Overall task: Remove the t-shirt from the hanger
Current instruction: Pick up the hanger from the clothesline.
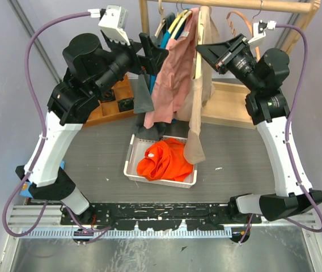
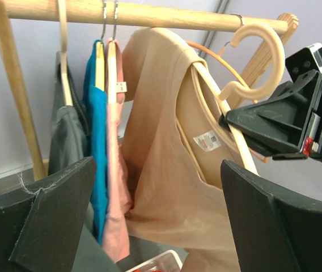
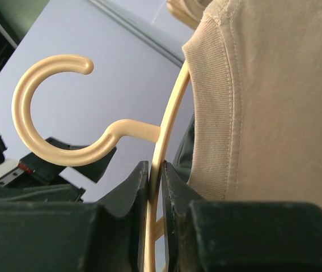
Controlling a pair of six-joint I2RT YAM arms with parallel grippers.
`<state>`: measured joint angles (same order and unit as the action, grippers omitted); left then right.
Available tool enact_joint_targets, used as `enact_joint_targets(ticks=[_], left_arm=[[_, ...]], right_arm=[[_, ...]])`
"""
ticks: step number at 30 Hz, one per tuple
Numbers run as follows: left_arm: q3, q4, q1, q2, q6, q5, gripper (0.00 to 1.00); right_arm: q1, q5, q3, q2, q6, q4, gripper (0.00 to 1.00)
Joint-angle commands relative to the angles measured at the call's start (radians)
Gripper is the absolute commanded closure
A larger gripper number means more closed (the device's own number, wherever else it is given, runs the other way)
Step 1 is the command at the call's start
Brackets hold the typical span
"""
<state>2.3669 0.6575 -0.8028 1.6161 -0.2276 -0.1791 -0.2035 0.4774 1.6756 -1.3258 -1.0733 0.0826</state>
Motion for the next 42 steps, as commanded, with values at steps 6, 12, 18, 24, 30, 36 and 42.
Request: enact_joint_targets(ticks=[6, 12, 18, 24, 30, 36, 42], left_arm=[[0.06, -0.119, 0.006, 0.085, -0.057, 0.18, 0.01], [0.06, -0.21, 0.006, 0.132, -0.071, 0.249, 0.0], [0.12, -0.252, 0.006, 0.169, -0.067, 0.252, 0.0], [0.096, -0.287, 0.005, 0.13, -0.072, 0.225, 0.0], [0.012, -0.293, 0.005, 0.047, -0.072, 0.186, 0.0], [-0.087, -0.302, 0.006, -0.06, -0.071, 0.16, 0.0], [-0.105, -0.273, 0.006, -0.114, -0.057, 0.149, 0.0]], right_arm=[[-0.004, 0.137, -0.032, 0.147, -0.069, -0.175, 0.99], [-0.003, 0.165, -0.041, 0.176, -0.192, -0.209, 0.99], [-0.001, 0.155, 0.042, 0.167, -0.223, -0.203, 0.99], [0.009, 0.159, 0.15, 0.128, -0.226, -0.196, 0.99], [0.024, 0.131, 0.254, 0.087, -0.235, -0.185, 0.99], [0.029, 0.049, 0.29, 0.083, -0.213, -0.156, 0.99], [0.029, 0.011, 0.401, 0.039, -0.212, -0.151, 0.99]])
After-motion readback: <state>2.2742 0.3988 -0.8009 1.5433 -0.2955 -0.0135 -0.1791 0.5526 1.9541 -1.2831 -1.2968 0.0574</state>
